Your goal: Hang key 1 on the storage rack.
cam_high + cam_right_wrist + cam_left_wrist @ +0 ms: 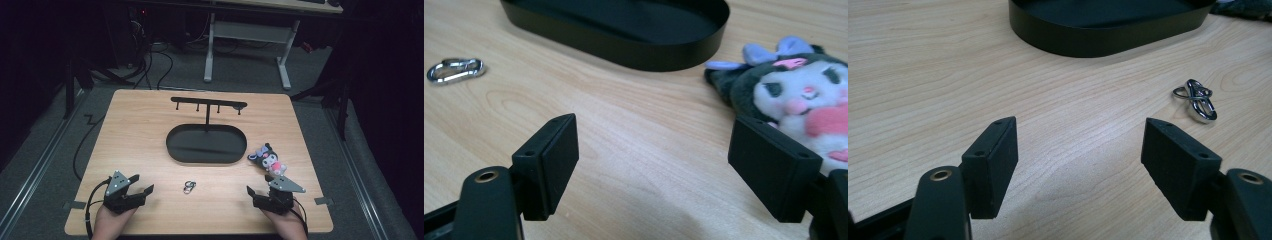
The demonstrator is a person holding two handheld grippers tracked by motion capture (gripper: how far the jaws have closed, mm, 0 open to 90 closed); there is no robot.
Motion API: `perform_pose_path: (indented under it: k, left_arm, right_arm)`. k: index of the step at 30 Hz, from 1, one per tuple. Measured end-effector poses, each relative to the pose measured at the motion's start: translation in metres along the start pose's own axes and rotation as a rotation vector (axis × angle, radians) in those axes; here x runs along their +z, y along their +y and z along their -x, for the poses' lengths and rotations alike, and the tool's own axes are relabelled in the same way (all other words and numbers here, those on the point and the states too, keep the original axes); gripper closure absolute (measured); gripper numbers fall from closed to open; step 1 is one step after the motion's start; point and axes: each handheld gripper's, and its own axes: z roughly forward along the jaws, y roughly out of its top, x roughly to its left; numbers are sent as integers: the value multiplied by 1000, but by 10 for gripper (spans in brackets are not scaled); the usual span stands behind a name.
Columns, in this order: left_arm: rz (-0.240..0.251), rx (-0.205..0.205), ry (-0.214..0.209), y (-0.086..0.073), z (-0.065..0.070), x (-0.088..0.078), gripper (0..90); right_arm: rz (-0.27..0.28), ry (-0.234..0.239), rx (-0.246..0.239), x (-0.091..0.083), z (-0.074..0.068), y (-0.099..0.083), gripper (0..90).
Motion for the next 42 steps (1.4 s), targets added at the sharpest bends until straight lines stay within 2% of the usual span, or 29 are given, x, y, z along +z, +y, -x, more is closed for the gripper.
perform_pose_path:
  k: [3,6,7,10,13,17,24,25,28,31,36,41,42]
  left_arm:
    - [4,3,-4,1,1,1,313]
    - [4,4,-11,1,1,2,310]
    - [6,6,-13,2,1,2,309]
    - [9,12,-14,2,0,1,306]
    - [11,26,-20,3,1,0,301]
    - [10,27,-27,3,-1,-1,292]
    - [14,37,-30,4,-1,-4,289]
    - [16,36,-29,4,0,-4,288]
    - [17,34,-30,5,0,-4,289]
    - [13,21,-31,4,-1,-3,290]
    - [0,1,-21,3,-1,-1,282]
    - [0,5,-17,3,0,-1,284]
    - [3,16,-5,3,1,-1,279]
  right_arm:
    - [-15,8,-17,3,-2,1,188]
    - [-28,14,1,6,-5,3,159]
    - [-28,14,-7,7,-5,4,158]
    - [-10,8,8,8,-6,5,152]
    - [-41,19,15,10,-3,9,152]
    - [-39,-4,22,8,-2,12,153]
    - [-106,-7,-10,6,-7,18,153]
    - [-126,-6,-9,5,-8,20,153]
    - [-112,3,19,4,-8,23,153]
    - [-130,15,27,3,-7,26,153]
    - [-172,28,-25,2,-6,30,153]
    - [-223,26,-66,1,-6,32,152]
    - [-250,32,-98,1,-6,33,153]
